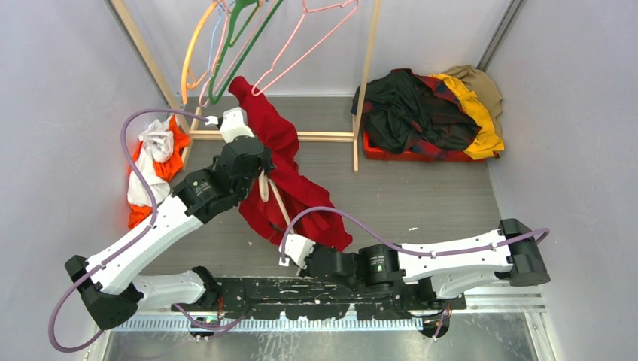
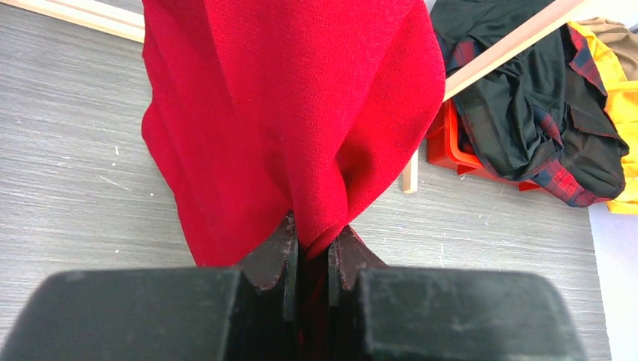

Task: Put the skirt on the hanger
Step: Hang the skirt on the hanger.

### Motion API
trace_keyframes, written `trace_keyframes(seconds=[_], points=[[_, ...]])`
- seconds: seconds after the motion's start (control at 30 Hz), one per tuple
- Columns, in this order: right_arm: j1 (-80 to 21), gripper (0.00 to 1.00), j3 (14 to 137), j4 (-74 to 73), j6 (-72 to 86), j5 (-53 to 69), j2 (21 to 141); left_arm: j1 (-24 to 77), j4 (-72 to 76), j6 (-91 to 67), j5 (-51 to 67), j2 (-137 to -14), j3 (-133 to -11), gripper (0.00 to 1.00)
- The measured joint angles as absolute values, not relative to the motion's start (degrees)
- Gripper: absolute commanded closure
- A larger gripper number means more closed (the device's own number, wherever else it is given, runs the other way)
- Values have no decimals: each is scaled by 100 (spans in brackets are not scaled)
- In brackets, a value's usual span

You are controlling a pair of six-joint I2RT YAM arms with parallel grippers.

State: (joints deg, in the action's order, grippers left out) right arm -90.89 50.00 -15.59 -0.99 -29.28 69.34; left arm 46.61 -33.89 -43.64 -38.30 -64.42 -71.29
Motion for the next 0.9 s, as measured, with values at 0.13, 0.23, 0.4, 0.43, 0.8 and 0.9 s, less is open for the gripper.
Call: trace_keyframes(seconds=[0.13, 0.23, 0.4, 0.43, 0.8, 0.9], points=[[-9198, 98, 5240, -2034, 23, -2648, 6934, 4661, -3459, -4324, -3830, -6445, -7179, 100], [-9209, 99, 5677, -2392, 106, -2290, 6934, 4665, -3474, -4281, -3828, -6449, -7244, 100], [-9209, 99, 6486, -2773, 276, -1789, 6932, 4676, -3454, -4176, -3806, -6455, -7443, 100], [-9209, 99, 6667, -2895, 325, -1728, 6932, 4676, -3450, -4163, -3804, -6453, -7472, 100], [-8178, 99, 8315, -4045, 1194, -1525, 7008, 4598, -3308, -4084, -3774, -6451, -7671, 100], [-7804, 99, 8602, -4209, 1302, -1291, 7057, 4563, -3280, -3994, -3806, -6449, -7900, 100]])
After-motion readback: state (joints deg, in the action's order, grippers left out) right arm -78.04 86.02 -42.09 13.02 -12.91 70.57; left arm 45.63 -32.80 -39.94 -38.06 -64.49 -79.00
